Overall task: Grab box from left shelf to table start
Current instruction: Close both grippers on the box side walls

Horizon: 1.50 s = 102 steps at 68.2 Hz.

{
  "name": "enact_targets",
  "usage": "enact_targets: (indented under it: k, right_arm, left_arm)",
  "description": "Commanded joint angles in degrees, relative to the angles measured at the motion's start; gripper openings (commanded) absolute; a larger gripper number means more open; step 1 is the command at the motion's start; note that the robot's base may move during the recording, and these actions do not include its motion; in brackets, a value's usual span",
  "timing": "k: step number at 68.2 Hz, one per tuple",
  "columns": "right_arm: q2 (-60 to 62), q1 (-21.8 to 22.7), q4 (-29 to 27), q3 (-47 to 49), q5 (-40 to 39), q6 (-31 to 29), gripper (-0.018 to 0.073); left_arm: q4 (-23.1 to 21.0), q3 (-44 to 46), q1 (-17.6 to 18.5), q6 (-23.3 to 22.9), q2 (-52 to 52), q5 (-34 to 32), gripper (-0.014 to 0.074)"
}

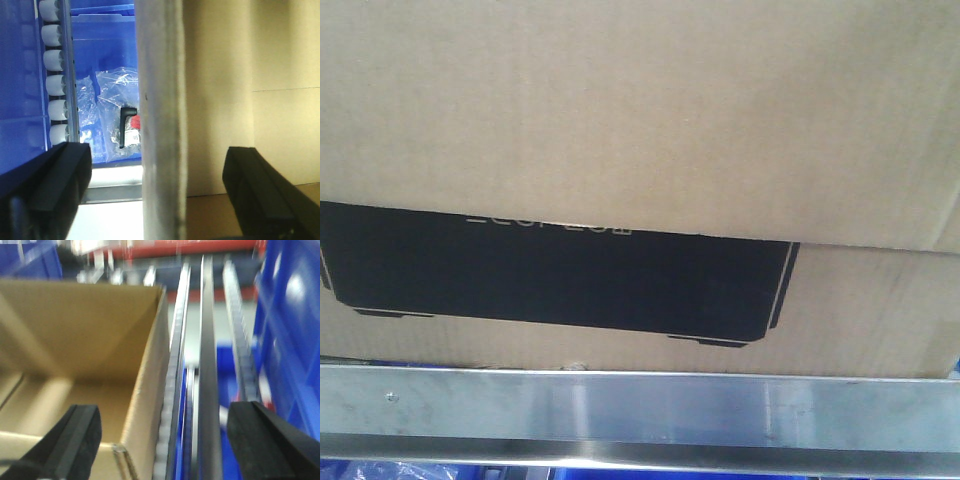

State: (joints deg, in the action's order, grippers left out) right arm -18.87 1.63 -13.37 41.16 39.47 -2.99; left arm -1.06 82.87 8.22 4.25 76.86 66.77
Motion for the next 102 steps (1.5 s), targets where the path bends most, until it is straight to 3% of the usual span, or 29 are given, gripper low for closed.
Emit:
enact_targets:
  k: [1, 9, 28, 50, 60, 85, 89, 93, 102]
  right_arm:
    - [-7.7, 0.1, -1.7, 8.5, 4.3, -2.9, 0.0613]
    - [-17.8, -0.2, -4.4, 16.5, 12.3, -4.4, 0.0613]
    - [-35.7, -0.4, -4.9, 27.6, 19.6, -4.4, 0.0613]
    - [-47.0, -5.8, -3.1, 31.4, 16.0, -2.8, 0.0613]
    - [-50.2, -5.9, 3.3, 31.4, 14.4, 3.3, 0.0613]
    - [-56.8, -6.2, 3.0, 31.4, 11.9, 3.9, 0.0608]
    - [-57.2, -6.2, 3.0, 31.4, 11.5, 3.9, 0.0563]
    - [-57.2, -6.2, 3.0, 31.4, 11.0, 3.9, 0.0463]
    - [-57.0, -6.2, 3.0, 31.4, 10.7, 3.9, 0.0062]
  left_arm:
    - [0.1, 1.9, 0.5, 0.0, -1.5, -2.3, 0.0445]
    - [0.1, 1.9, 0.5, 0.0, -1.5, -2.3, 0.0445]
    - [0.1, 1.9, 0.5, 0.0, -1.5, -2.3, 0.0445]
    - [0.1, 1.9, 0.5, 0.0, -1.5, -2.4, 0.0445]
    - [0.1, 1.9, 0.5, 0.0, -1.5, -2.5, 0.0445]
    - [0.1, 1.9, 0.5, 0.0, -1.5, -3.5, 0.0444]
    - [0.1, 1.9, 0.5, 0.0, -1.5, -3.5, 0.0433]
    - [0.1, 1.9, 0.5, 0.0, -1.5, -3.5, 0.0395]
    - [0.1, 1.9, 0.5, 0.0, -1.5, -3.5, 0.0191]
